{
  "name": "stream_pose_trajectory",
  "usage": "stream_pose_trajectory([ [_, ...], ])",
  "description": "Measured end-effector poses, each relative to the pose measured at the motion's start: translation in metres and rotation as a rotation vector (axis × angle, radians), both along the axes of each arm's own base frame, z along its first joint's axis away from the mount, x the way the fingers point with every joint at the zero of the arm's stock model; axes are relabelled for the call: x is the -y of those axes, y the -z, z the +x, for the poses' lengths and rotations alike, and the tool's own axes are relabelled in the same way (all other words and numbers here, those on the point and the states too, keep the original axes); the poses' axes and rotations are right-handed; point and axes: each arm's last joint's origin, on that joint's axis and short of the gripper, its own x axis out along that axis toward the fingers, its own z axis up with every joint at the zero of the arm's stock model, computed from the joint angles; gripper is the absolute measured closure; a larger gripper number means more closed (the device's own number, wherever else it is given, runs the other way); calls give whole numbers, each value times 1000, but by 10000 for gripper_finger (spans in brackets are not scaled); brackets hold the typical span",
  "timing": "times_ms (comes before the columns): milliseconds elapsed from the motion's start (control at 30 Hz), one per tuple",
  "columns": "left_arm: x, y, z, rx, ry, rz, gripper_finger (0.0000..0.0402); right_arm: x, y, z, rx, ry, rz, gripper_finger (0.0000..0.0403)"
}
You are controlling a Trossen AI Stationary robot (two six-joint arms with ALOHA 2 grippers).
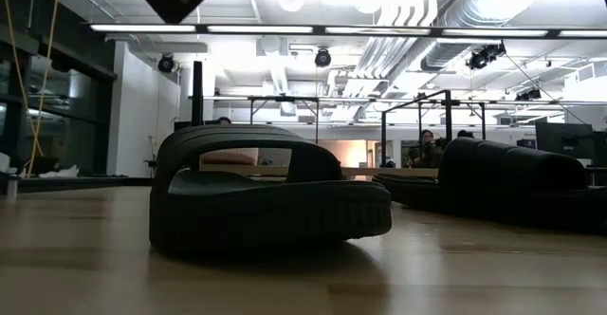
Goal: Pick and place slides into the shelf
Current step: Put the pink slide on the shelf
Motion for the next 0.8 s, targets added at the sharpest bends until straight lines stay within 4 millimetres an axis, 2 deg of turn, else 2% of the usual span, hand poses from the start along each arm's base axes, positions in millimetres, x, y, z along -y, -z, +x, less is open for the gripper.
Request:
stream_pose_trajectory([
  [133,-13,-1,-6,-24,-130,77,220,0,1,-2,-17,12,-17,401],
  [333,-14,0,-8,-42,-185,117,223,5,4,-5,-34,71,-53,401],
  [800,-16,6,-10,-64,-170,220,232,70,8,8,-128,272,-39,401],
])
